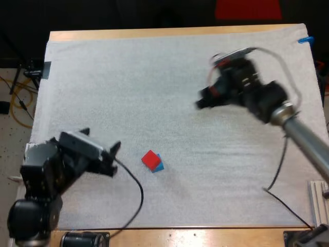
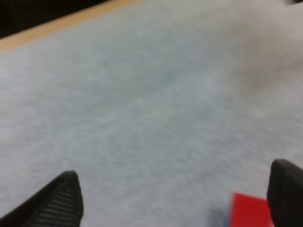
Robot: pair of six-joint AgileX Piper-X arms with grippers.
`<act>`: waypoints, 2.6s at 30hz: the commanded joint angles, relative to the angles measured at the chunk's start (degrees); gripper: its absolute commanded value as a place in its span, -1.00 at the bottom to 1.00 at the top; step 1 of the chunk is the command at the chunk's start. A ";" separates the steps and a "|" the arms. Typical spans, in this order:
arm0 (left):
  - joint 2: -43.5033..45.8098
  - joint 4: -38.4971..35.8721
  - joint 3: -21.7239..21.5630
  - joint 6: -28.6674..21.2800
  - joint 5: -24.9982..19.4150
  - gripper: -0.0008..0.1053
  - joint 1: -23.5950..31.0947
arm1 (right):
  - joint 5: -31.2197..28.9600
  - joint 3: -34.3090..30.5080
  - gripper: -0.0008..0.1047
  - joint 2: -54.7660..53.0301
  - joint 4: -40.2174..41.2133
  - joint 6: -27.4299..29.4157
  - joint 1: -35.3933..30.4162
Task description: Stack red cube on blue cube
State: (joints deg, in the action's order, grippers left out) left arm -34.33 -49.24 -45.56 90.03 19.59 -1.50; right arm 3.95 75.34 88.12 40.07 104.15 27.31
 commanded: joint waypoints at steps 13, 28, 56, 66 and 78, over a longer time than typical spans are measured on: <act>-2.14 4.79 -0.32 1.44 -1.87 0.46 4.76 | 0.21 -12.07 0.01 -21.23 1.35 3.02 -24.97; 12.54 -1.40 -0.02 1.22 -1.87 0.46 4.64 | 1.04 -31.75 0.01 -58.49 6.55 4.56 -30.35; 43.06 -12.99 8.76 1.76 -11.26 0.46 4.86 | 4.03 -46.82 0.01 -91.07 10.68 4.07 -30.35; 43.06 -7.72 16.71 4.05 -11.28 0.46 4.86 | 5.71 -48.02 0.01 -91.07 12.82 2.14 -30.35; 43.06 -6.60 17.28 4.05 -11.28 0.46 4.86 | 5.71 -46.57 0.01 -91.07 16.31 1.05 -30.35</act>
State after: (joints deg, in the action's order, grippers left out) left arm 0.66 -56.61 -28.18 93.18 9.26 3.28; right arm 9.16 28.35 -0.43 56.18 105.43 -3.05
